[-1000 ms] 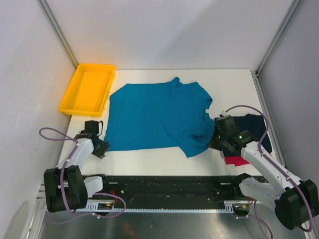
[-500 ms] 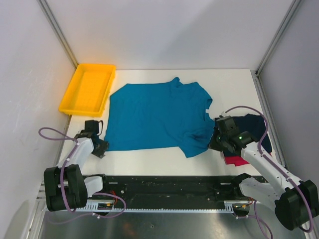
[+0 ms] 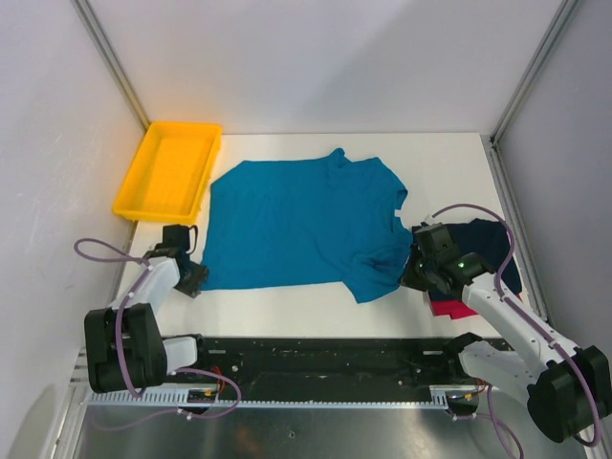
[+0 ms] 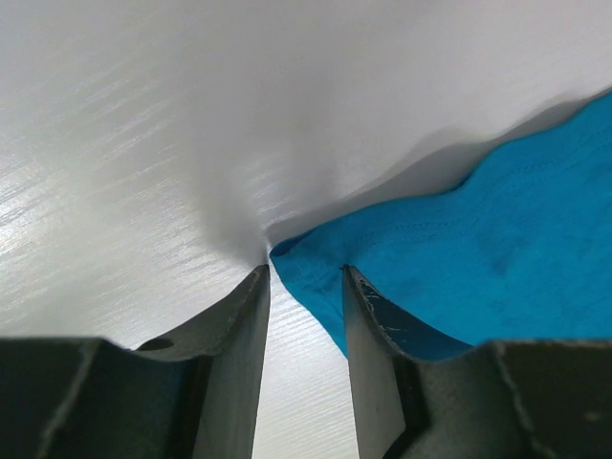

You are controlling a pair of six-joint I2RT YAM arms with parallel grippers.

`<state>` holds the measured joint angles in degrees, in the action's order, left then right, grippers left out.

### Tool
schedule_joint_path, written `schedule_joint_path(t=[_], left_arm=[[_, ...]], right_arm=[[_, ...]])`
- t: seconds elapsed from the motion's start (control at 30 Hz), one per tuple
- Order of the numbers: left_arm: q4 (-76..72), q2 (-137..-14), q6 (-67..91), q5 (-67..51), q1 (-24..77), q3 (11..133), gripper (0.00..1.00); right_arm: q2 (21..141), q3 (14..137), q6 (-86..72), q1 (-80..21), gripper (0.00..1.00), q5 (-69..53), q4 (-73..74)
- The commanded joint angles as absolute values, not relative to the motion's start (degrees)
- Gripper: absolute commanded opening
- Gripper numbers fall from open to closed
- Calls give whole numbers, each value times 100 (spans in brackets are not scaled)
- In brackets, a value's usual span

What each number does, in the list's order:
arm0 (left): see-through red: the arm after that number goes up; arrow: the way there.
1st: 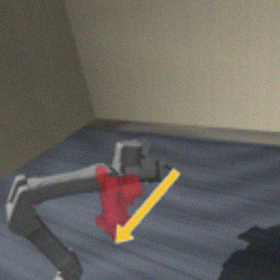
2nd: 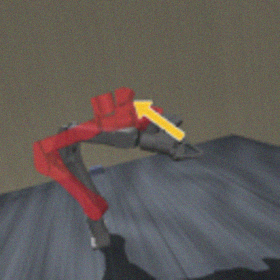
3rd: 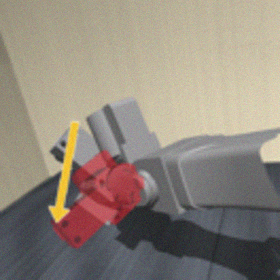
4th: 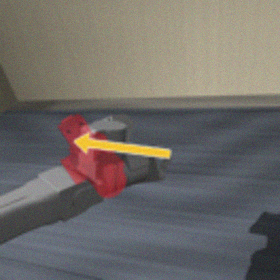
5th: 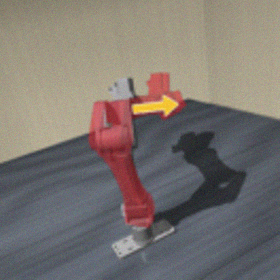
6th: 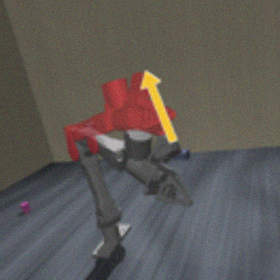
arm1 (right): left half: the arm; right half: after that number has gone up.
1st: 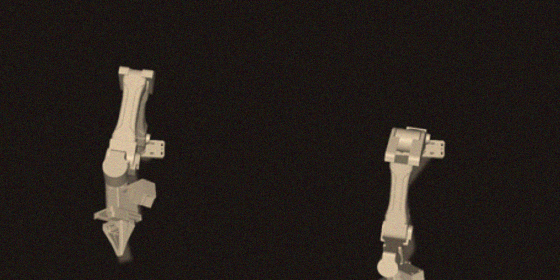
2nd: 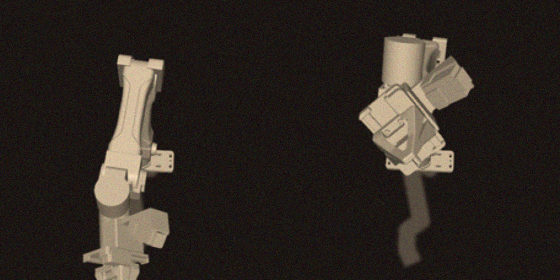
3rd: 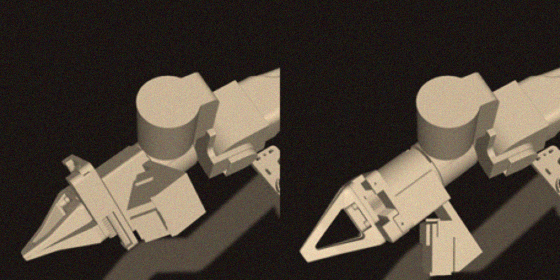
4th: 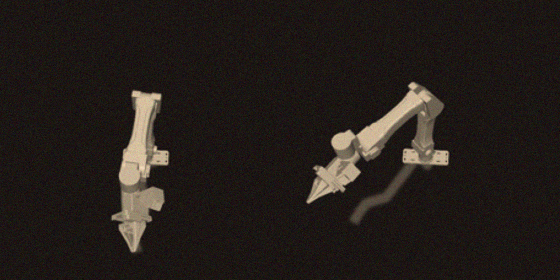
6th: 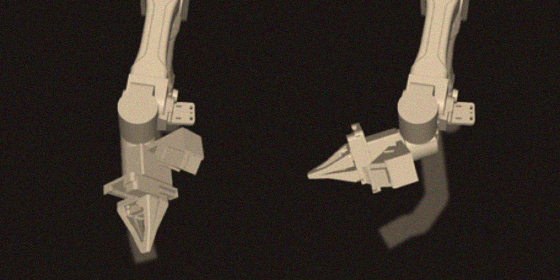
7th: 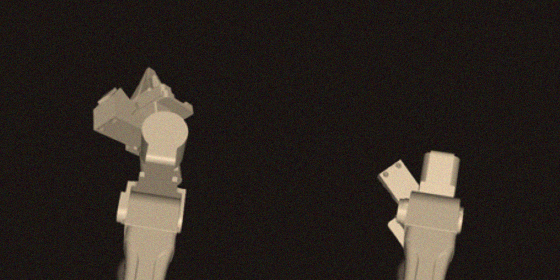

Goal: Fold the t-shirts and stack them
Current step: Grap the side of the flattened tshirt closest away from the robot with both arms

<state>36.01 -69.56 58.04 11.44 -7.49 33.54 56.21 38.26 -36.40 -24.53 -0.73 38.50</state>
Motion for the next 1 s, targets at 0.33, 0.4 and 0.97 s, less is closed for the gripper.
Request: schedule_joint_path(t=[0.33,0.4,0.97], left_arm=[[3503,-7258,5873,1827,-790,3713,15],[3513,-7237,5759,1942,-791,3815,4],[3664,-6728,5091,2696,-915,3998,0]], right_arm=[[5471,3771,-3731,-2555,0,-55,3870],[5433,3771,-3816,-2656,0,-71,3929],[5396,3194,-6293,-6261,2,415,3651]])
